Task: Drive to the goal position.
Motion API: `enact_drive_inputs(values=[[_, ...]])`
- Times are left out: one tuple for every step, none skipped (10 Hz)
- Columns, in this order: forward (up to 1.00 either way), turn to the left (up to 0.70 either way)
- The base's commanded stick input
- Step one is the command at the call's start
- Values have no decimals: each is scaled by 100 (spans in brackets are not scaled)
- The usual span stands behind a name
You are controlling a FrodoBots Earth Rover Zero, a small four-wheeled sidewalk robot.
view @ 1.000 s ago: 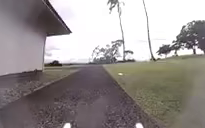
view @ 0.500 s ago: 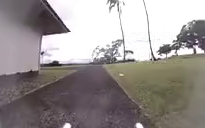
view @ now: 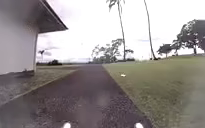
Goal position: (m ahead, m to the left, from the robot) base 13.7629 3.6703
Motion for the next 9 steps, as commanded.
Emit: enact_drive_inputs(values=[[70, 0], [70, 0], [70, 0], [70, 0], [70, 0], [70, 0], [70, 0], [70, 0], [70, 0]])
